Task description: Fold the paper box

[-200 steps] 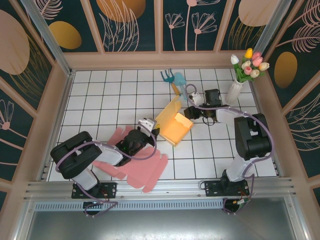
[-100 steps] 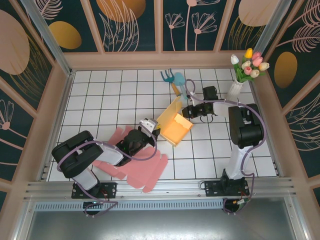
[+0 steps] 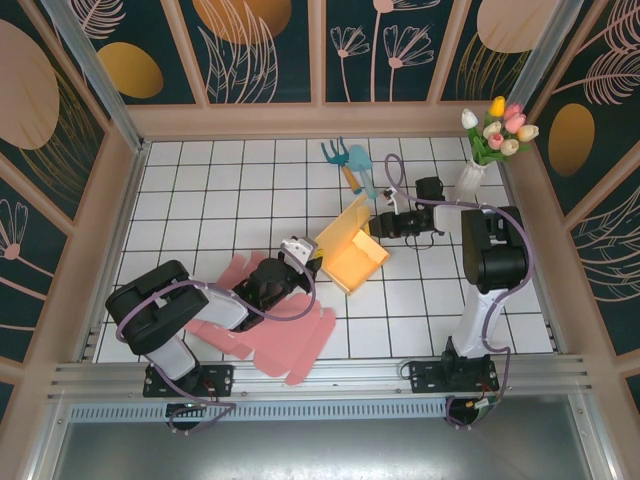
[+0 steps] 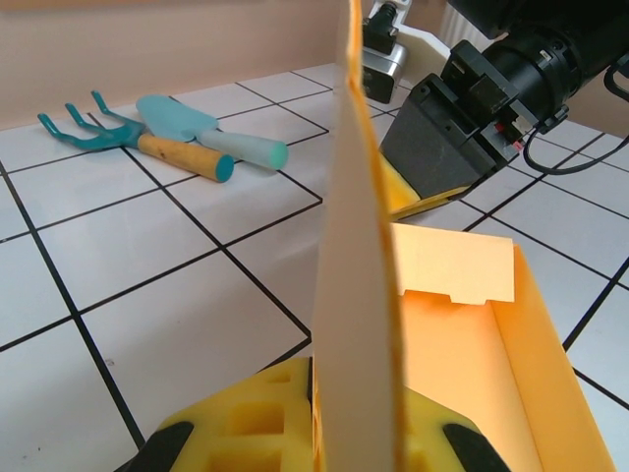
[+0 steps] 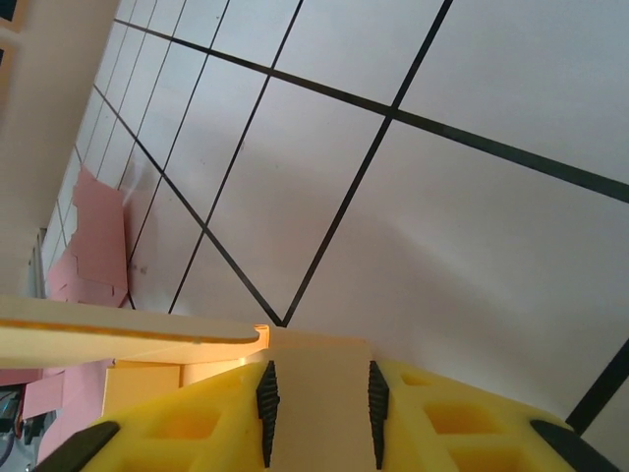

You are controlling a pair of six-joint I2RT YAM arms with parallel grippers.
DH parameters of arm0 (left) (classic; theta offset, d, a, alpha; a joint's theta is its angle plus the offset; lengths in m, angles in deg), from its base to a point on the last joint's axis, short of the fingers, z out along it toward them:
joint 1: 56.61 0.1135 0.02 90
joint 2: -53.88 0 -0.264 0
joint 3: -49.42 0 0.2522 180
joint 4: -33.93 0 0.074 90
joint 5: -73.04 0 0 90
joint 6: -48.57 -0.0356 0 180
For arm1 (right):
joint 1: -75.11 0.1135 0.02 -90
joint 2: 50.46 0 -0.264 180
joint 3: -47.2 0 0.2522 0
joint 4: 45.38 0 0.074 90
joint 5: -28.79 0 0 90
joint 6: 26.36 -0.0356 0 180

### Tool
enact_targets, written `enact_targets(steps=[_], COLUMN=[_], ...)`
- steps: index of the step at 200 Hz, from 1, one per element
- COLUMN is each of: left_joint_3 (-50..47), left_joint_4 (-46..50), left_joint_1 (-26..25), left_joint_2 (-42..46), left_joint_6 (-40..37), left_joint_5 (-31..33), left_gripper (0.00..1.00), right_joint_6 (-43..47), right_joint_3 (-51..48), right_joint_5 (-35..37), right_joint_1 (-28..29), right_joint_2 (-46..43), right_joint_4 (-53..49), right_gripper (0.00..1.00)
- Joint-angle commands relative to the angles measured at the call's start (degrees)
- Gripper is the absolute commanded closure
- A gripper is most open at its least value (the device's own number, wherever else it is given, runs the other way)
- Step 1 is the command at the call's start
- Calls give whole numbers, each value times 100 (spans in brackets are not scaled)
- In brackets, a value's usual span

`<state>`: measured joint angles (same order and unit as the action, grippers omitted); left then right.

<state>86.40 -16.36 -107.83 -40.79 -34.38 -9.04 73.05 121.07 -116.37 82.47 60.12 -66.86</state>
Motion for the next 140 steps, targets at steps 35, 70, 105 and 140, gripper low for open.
enact_targets(steps=[35,70,105,140], left_joint_3=[77,77,73,77], left_joint_4=[447,456,470,459], left_joint_1=[-12,-19,-23,-20], left_joint_2=[-252,-232,-253,-296], left_joint_6=[-89,-90,-106,-116], left_joint_5=[-50,-52,0,42], left_gripper=[100,100,100,100], right_joint_6=[-24,-27,-264,-471], right_joint_3=[-103,-85,-248,-414], right_joint_5=[-714,-628,-736,-807], right_joint_1=[15,9,-95,-174], right_joint_2=[160,213,163,107], right_joint_4=[-132,-225,61,305], right_gripper=[57,58,59,62])
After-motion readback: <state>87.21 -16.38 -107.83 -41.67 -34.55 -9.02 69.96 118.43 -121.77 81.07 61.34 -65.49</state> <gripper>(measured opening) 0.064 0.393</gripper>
